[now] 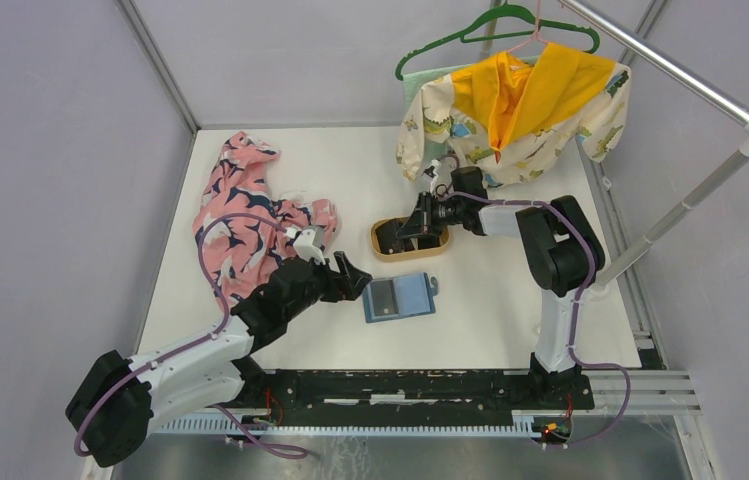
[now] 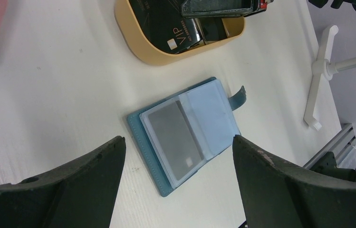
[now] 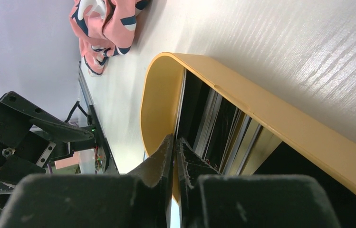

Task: Put the credit cards into the card holder
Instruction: Pick up the credit card from the storage box.

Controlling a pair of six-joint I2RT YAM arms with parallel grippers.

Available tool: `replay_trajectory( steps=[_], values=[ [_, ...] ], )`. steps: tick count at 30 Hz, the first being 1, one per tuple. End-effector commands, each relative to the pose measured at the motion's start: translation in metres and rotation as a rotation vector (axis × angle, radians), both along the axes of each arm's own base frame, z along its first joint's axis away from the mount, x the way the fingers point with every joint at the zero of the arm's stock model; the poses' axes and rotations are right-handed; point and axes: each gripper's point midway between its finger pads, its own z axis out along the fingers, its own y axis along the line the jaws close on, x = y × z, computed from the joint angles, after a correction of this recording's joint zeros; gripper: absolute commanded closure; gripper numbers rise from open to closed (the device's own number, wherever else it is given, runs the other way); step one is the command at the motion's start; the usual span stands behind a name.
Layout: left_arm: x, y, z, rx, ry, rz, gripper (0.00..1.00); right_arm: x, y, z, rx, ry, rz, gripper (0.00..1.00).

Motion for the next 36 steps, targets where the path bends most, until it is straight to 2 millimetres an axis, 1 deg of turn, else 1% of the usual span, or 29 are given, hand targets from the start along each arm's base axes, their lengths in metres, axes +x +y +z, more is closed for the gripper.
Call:
replay_trajectory(
  steps=[1, 2, 4, 9, 15, 22, 24, 26, 29, 33, 36],
  values=[
    [0.005, 0.001, 0.011, -0.045, -0.018, 0.036, 0.12, 0.006, -0.001, 0.02, 0.022, -0.072, -0.004, 0.92],
    [0.005, 0.001, 0.01, -0.044, -0.018, 0.036, 0.12, 0.007, -0.002, 0.02, 0.02, -0.074, -0.006, 0.95],
    [0.004, 0.001, 0.01, -0.045, -0.018, 0.035, 0.12, 0.007, -0.004, 0.021, 0.016, -0.078, -0.014, 0.96],
    [0.005, 0.0, 0.012, -0.049, -0.02, 0.034, 0.12, 0.01, -0.013, 0.023, 0.009, -0.091, -0.035, 0.97],
    [0.005, -0.001, 0.013, -0.05, -0.021, 0.032, 0.12, 0.008, -0.014, 0.018, 0.007, -0.08, -0.031, 0.88],
    [0.005, 0.0, 0.013, -0.052, -0.02, 0.033, 0.12, 0.008, -0.015, 0.013, 0.002, -0.066, -0.032, 0.87],
    [0.005, 0.0, 0.013, -0.053, -0.021, 0.033, 0.12, 0.009, -0.016, 0.013, -0.001, -0.069, -0.033, 0.9],
    [0.005, 0.0, 0.014, -0.054, -0.021, 0.033, 0.12, 0.01, -0.018, 0.013, -0.009, -0.074, -0.039, 0.96],
    [0.005, 0.0, 0.013, -0.053, -0.021, 0.034, 0.12, 0.012, -0.023, 0.019, -0.006, -0.088, -0.055, 1.0],
    [0.005, -0.002, 0.015, -0.059, -0.022, 0.028, 0.12, 0.018, -0.039, 0.035, 0.004, -0.135, -0.095, 1.0],
    [0.006, -0.004, 0.017, -0.066, -0.027, 0.02, 0.12, 0.019, -0.051, 0.042, 0.007, -0.155, -0.121, 1.0]
  ],
)
